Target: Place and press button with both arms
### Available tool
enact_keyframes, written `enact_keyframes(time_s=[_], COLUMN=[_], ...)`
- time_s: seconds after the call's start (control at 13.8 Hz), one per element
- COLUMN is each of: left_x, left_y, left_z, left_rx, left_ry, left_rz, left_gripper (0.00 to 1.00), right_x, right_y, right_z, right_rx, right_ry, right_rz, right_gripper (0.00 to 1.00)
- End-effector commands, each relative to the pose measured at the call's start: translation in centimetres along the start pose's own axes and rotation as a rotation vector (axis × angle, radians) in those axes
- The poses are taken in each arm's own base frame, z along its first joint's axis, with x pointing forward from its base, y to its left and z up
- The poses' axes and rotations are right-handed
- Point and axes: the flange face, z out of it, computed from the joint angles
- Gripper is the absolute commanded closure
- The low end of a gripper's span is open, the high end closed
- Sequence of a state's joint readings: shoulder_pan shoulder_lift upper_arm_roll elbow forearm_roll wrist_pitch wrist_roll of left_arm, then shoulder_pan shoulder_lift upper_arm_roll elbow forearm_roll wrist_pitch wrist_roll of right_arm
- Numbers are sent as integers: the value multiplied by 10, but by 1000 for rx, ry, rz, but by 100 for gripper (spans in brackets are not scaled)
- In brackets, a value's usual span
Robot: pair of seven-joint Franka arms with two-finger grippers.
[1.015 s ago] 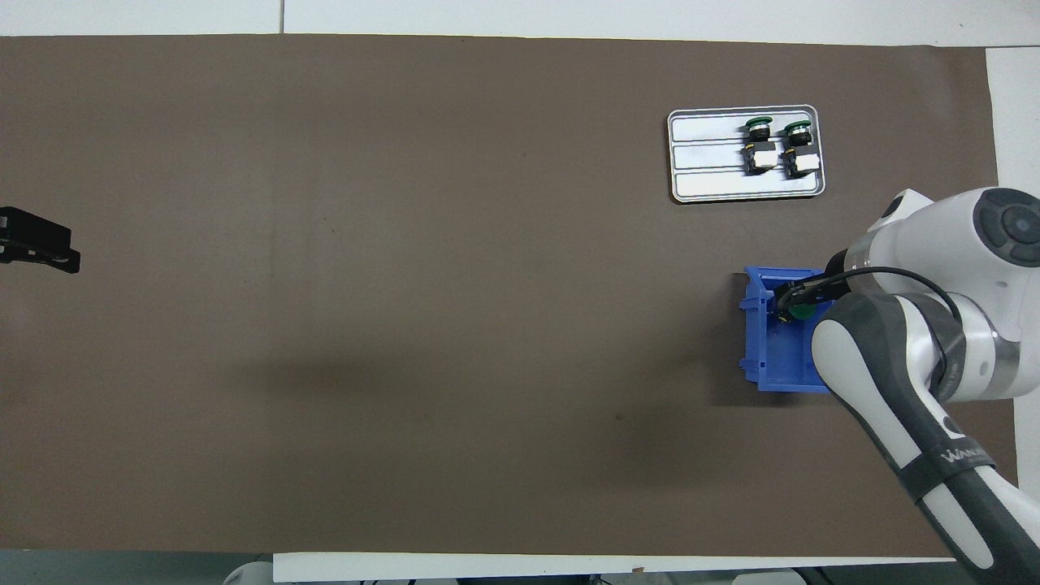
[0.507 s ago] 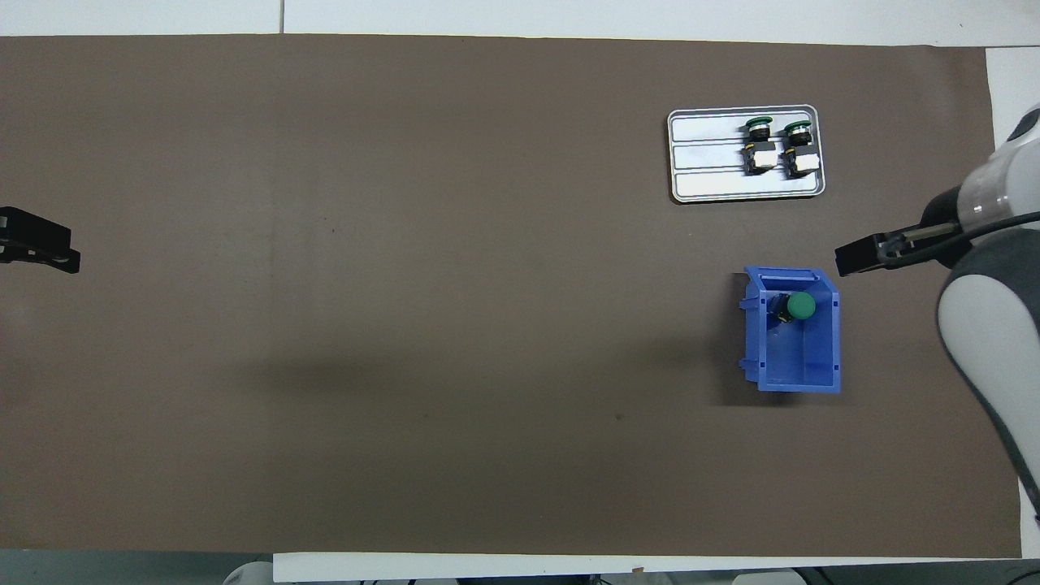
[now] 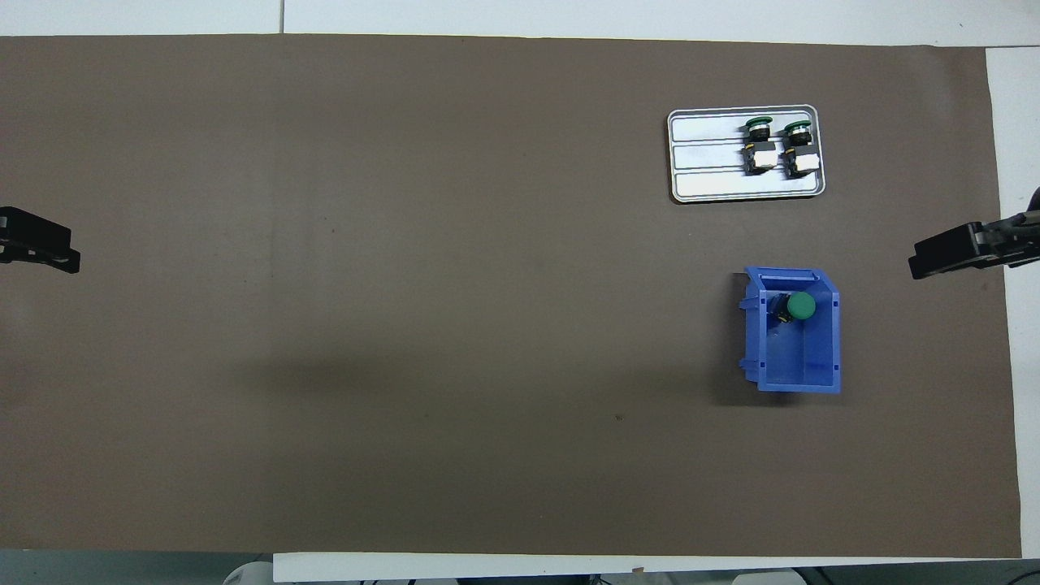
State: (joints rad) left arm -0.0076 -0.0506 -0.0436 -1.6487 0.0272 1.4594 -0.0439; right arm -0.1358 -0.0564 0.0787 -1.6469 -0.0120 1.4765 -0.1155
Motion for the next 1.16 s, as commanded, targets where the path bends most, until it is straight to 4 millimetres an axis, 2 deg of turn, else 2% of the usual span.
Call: enact_keyframes(time_s=[0.0, 1.09], left_x=[-4, -4], left_y=[-2, -2], left_z=[-5, -5], left_rx=[21, 21], left_ry=[6, 6], left_rz=[-4, -4], left_gripper=[0, 0], right_x=[2, 7], right_y=[5, 4], right_z=[3, -7], right_rx=[16, 13], right_ry=[14, 37], right_rz=[48, 43], right_gripper=[1, 1])
